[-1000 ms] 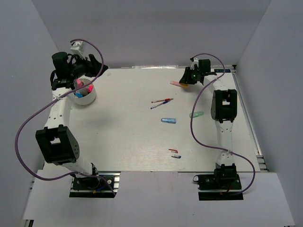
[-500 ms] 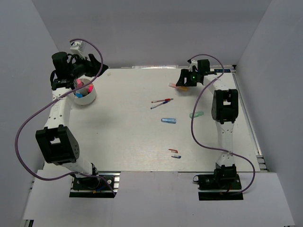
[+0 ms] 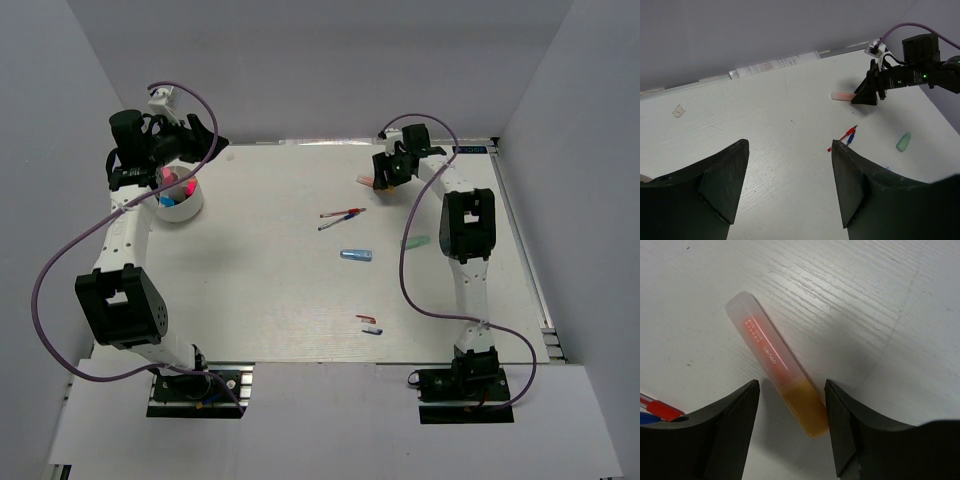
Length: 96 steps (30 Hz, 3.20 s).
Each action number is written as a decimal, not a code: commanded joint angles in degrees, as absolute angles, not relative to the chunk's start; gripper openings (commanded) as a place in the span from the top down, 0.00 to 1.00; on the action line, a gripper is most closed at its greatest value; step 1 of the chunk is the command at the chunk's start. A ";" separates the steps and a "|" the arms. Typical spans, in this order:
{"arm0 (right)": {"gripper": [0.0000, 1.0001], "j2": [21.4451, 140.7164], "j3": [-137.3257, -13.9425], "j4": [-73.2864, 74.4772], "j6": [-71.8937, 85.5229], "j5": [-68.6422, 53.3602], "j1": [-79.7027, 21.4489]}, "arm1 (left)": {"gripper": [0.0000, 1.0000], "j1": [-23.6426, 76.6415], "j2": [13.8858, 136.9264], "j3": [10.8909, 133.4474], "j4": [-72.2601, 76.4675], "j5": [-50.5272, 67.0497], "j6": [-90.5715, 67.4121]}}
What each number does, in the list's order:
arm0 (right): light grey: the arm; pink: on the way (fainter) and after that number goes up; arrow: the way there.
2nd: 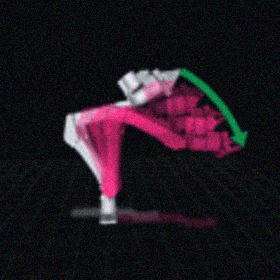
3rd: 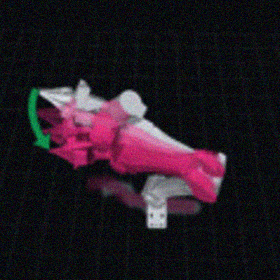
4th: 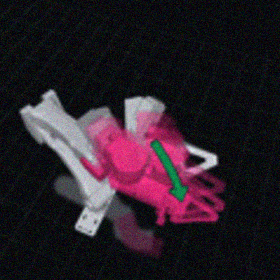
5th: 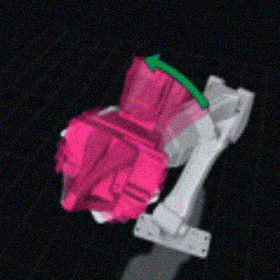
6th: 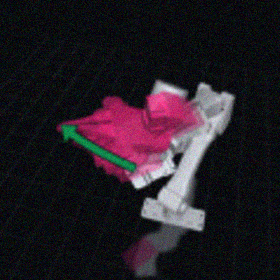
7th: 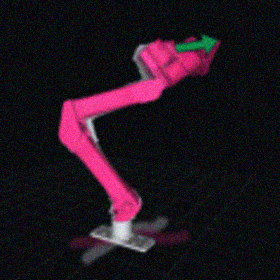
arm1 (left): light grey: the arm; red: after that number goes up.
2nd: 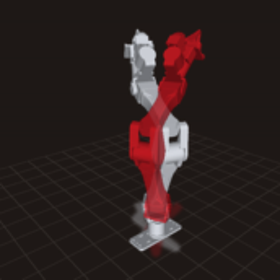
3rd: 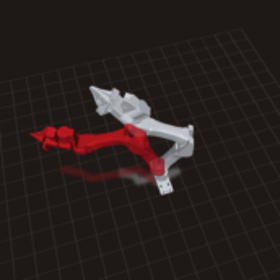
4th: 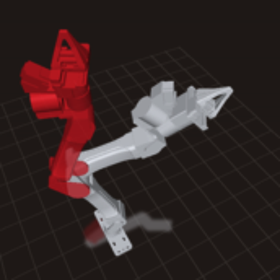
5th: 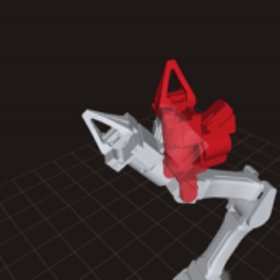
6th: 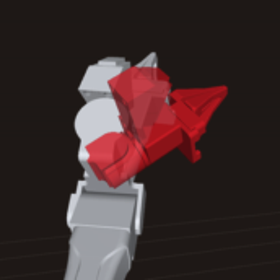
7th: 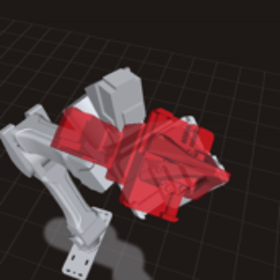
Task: Sort the stationery into containers
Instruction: Grab a piece of stationery with the right arm, then pass the stationery from the right arm to the left
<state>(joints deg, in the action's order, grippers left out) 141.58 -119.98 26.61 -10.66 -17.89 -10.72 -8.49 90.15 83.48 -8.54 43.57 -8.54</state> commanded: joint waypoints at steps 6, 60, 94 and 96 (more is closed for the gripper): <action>0.38 143.17 -124.44 28.29 -19.94 -11.25 -13.36 | 0.23 -8.35 87.01 83.76 -8.26 44.30 -7.21; 1.00 89.30 -77.61 42.63 26.27 -24.43 -18.28 | 0.29 52.37 73.47 53.09 -5.55 32.09 85.17; 1.00 87.98 -75.23 41.66 27.77 -22.51 -23.29 | 0.46 58.71 91.85 61.26 5.19 17.84 79.45; 1.00 88.15 -75.32 41.84 27.77 -22.06 -23.29 | 0.51 58.71 92.02 61.00 5.18 17.14 79.63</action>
